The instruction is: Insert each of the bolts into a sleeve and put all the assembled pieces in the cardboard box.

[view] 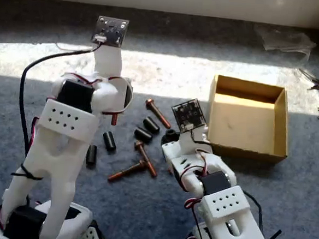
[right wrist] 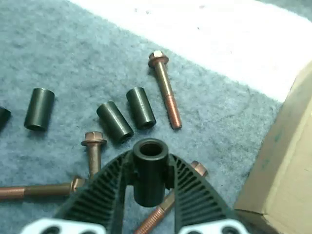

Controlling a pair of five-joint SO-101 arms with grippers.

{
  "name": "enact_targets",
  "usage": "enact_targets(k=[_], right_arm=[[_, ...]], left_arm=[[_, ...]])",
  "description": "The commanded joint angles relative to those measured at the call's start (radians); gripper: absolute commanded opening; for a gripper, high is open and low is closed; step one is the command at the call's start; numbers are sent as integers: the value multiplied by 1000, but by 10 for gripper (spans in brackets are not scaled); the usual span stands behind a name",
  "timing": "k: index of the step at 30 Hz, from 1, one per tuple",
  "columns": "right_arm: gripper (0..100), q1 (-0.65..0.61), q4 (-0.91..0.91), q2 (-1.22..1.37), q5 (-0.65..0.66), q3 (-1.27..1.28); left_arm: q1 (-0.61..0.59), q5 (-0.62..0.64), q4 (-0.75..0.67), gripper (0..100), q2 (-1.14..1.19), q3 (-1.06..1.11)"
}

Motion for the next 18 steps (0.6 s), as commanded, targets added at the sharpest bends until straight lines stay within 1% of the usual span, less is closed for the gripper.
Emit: enact_targets(k=[1, 3, 6, 11, 13, 18], right_arm=[[4, -18, -111, -10, 0, 10], [4, -18, -163, -10, 0, 22], [4, -21, -226, -12, -5, 56], [4, -36, -355, -21, -8, 134], [4, -36, -369, -21, -8, 143], [4, -30, -334, -21, -8, 140]], left_arm=[[16, -133, -5, 34, -189, 84], [15, -170, -44, 34, -251, 140], [12, -150, -115, 34, -329, 232], [42, -150, -222, 34, -430, 377], [42, -152, -241, 34, -469, 410], [42, -152, -242, 34, -541, 427]])
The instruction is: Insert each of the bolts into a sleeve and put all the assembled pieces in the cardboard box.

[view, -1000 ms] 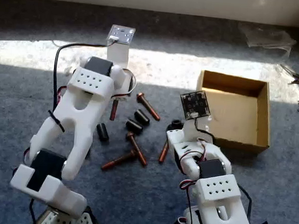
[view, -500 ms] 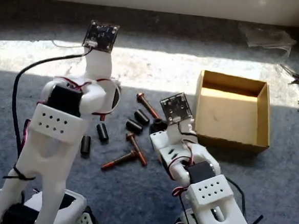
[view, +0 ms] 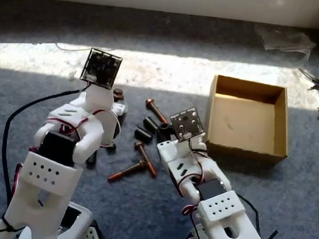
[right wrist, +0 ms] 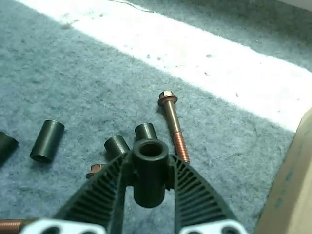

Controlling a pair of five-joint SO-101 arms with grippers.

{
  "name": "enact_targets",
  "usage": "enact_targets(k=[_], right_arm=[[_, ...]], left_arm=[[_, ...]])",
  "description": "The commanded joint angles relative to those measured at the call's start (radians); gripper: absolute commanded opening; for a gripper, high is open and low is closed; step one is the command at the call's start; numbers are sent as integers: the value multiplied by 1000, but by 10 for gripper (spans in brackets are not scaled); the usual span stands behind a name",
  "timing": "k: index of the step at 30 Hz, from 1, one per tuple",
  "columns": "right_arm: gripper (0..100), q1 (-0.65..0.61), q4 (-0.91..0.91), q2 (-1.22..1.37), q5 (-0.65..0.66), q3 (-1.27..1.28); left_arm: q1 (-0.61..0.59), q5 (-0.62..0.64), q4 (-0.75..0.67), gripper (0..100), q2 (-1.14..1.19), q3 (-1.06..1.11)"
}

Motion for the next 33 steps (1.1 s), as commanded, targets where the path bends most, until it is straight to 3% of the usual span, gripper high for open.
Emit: enact_targets(k=[1, 7, 14, 27, 33], right_arm=[[4, -2, -8, -21, -8, -19], [4, -2, 28, -62, -8, -70], [4, -4, 177, -421, -6, -85], [4, -12, 205, -871, -8, 236], [4, -171, 205, -852, -2, 282]], left_arm=[[18, -11, -28, 34, -79, -12], [51, -11, -23, 34, -91, -4], [81, -14, -58, 34, -91, 30], [79, -14, -52, 34, -93, 30], [67, -14, -51, 34, -203, 35]])
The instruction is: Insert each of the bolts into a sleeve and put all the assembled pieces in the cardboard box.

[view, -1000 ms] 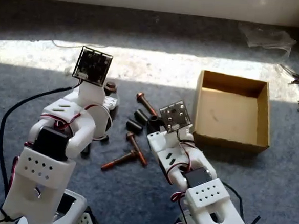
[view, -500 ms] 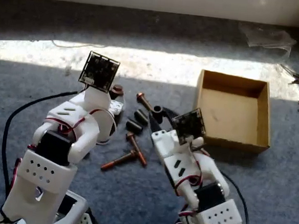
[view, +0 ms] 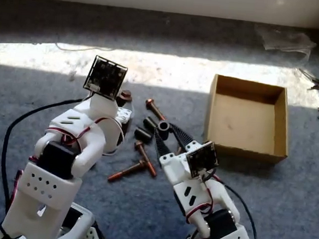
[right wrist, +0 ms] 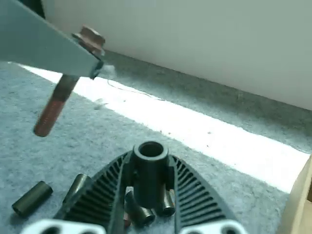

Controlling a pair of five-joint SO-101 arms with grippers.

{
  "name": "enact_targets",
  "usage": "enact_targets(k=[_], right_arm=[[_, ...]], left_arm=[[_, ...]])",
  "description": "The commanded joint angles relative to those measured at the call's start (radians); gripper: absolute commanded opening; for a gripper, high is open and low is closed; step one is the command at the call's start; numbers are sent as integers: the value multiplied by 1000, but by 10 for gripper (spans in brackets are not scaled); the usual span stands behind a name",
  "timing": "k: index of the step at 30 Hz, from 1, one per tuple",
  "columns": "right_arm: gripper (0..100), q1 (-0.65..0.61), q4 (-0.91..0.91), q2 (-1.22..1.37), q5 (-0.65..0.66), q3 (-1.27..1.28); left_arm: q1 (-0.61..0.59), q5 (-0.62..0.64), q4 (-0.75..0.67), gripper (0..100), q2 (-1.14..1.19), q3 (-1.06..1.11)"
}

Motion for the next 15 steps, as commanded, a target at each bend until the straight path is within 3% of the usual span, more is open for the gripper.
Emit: enact_targets(k=[1, 9, 15], right_arm=[[4, -105, 2, -15, -2, 15], [4, -128, 2, -15, -8, 18], [4, -122, -2, -15, -26, 18]], left_arm=[[-19, -8, -25, 34, -147, 10], [-90, -5, -184, 34, -492, 237], [-88, 0, -279, 34, -585, 328]])
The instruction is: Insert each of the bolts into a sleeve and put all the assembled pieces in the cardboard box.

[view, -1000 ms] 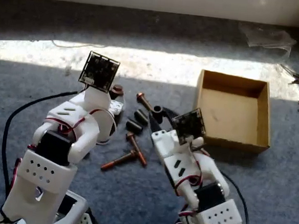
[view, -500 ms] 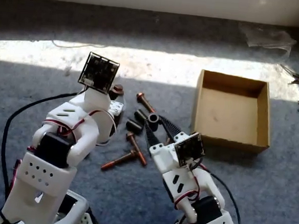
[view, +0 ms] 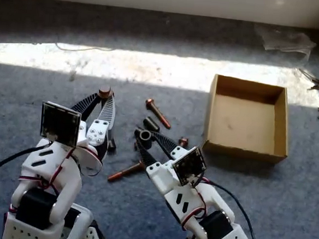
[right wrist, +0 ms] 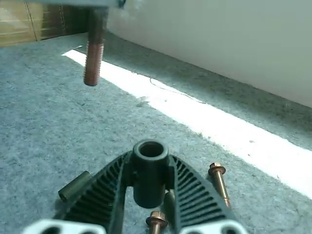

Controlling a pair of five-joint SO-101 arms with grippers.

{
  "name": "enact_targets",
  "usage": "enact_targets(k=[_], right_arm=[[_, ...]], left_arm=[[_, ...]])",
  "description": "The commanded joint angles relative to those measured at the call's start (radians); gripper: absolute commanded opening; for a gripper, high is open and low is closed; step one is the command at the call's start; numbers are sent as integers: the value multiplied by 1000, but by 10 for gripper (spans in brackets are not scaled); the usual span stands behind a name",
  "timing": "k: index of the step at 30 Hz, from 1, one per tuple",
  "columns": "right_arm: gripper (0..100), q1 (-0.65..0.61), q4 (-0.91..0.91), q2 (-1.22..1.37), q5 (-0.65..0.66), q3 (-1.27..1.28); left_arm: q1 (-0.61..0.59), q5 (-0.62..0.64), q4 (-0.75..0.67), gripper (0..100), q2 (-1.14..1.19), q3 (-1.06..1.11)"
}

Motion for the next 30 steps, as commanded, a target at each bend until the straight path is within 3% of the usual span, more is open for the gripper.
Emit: enact_targets(k=[1, 7, 15, 21, 26, 30], right_arm=[[4, -5, -4, -13, -52, 16], [4, -4, -4, -13, -94, 16], [4, 99, -54, -13, -92, 27], [4, 99, -122, -13, -91, 67], [4, 97, -163, -12, 2, 114], [4, 97, -163, -5, -37, 116]], left_arm=[[-10, 0, -80, 34, -44, 4], [70, 14, -157, 34, 1, 4], [93, 51, -241, 34, 321, -131], [134, 57, -267, 34, 338, -182], [136, 193, -305, 34, 335, -166], [137, 210, -307, 34, 334, -134]])
